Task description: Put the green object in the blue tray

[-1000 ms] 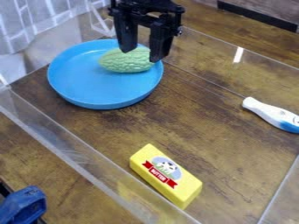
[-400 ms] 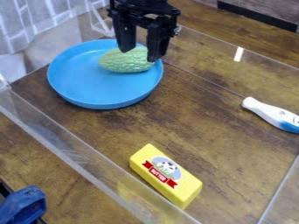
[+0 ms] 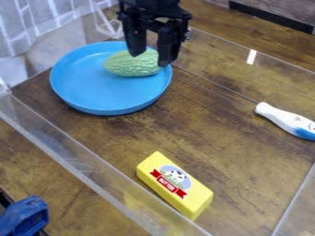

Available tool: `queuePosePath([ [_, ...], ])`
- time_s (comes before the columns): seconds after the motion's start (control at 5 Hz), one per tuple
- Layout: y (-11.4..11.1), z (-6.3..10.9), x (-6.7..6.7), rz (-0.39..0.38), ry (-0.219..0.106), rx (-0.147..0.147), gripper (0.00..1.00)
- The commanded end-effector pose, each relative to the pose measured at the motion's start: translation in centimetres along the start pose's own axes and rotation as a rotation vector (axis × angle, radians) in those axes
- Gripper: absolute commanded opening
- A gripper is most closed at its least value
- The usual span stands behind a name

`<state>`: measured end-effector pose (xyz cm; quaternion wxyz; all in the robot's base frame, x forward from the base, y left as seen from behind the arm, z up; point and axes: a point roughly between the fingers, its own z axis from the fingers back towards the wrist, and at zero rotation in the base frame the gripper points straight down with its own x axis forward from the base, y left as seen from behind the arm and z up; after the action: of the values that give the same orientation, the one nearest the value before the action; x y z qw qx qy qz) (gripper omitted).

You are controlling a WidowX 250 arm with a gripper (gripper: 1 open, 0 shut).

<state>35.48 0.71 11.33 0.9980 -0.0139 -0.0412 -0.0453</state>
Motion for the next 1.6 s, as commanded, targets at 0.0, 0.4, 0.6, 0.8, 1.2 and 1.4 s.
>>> queuePosePath([
  [0.0,0.7,1.8,1.2,0.008,-0.078,0.011,1.00],
  [0.4,0.8,1.5,1.5,-0.002,-0.093,0.016,1.00],
  [0.6,1.0,1.3,1.7,-0.007,-0.102,0.020,1.00],
  [0.8,1.1,1.2,1.8,-0.011,-0.109,0.022,1.00],
  [1.2,1.3,1.2,2.1,-0.016,-0.117,0.018,1.00],
  [1.4,1.4,1.2,2.2,-0.016,-0.119,0.012,1.00],
])
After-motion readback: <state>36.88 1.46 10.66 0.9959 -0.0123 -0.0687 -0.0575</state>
